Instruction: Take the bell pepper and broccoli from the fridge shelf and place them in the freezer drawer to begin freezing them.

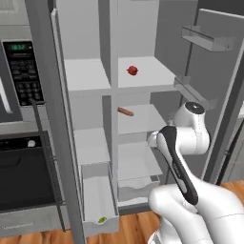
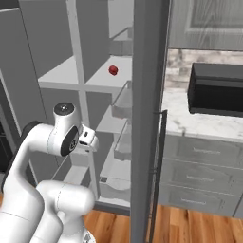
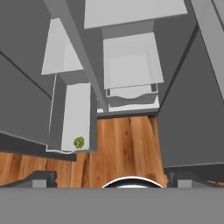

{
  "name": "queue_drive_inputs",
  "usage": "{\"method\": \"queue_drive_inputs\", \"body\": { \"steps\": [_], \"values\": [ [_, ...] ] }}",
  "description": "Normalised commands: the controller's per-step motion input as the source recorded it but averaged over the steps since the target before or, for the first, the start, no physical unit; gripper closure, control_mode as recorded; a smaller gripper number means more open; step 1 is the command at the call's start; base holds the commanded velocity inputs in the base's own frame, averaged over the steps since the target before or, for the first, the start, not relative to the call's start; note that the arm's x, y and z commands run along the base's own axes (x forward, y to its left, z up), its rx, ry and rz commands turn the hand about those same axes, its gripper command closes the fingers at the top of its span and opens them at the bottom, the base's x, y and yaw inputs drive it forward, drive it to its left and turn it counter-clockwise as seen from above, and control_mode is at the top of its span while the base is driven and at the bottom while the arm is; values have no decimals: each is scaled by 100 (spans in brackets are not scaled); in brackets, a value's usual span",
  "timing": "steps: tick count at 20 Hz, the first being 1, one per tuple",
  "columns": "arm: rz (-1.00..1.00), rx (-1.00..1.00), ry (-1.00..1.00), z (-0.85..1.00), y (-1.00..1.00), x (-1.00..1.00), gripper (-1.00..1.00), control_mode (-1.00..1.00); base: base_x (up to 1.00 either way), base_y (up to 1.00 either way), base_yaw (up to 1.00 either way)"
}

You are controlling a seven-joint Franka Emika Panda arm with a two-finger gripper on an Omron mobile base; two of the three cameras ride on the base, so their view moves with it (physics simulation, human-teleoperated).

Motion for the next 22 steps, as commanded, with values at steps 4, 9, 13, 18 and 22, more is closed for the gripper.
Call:
{"method": "queue_drive_inputs", "body": {
  "steps": [4, 9, 13, 18, 22],
  "values": [
    [0, 0, 0, 0, 0, 0, -100, 100, 0, 43, -24],
    [0, 0, 0, 0, 0, 0, -100, 100, 8, -40, -2],
    [0, 0, 0, 0, 0, 0, -100, 100, 42, -16, 6],
    [0, 0, 0, 0, 0, 0, -100, 100, 8, 20, 4],
    [0, 0, 0, 0, 0, 0, -100, 100, -8, 25, 0]
  ]
}}
